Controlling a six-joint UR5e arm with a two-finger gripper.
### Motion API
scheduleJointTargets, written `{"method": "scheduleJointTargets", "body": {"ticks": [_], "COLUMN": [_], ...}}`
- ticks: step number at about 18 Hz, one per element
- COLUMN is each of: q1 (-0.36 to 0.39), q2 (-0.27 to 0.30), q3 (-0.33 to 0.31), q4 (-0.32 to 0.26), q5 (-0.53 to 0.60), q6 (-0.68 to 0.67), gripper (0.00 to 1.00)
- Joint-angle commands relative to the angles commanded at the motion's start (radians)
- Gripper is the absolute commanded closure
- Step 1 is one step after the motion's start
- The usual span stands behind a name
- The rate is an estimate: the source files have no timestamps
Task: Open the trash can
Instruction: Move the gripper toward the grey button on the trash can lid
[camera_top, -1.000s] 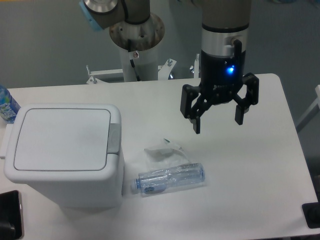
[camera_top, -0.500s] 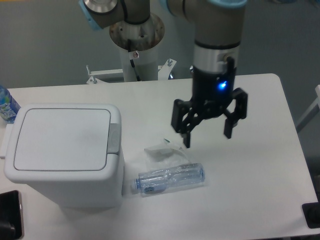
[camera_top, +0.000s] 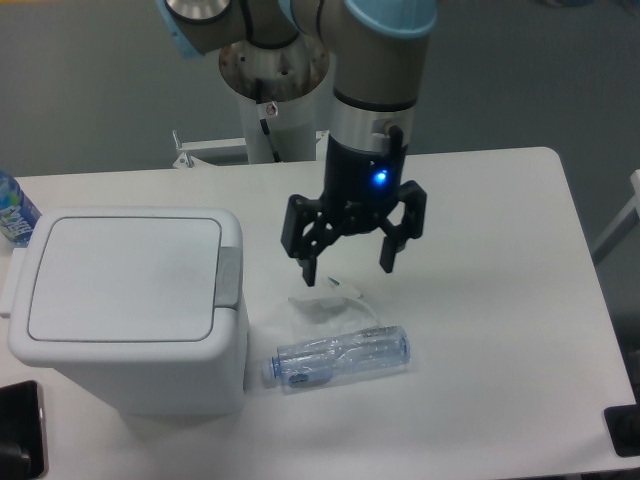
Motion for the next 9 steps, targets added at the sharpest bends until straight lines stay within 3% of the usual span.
{"method": "scheduleJointTargets", "body": {"ticks": [9], "q1": [-0.035], "q2": [0.0], "q3": [-0.017], "q4": [0.003], "q5": [-0.02], "q6": [-0.009], "gripper": [0.0]}}
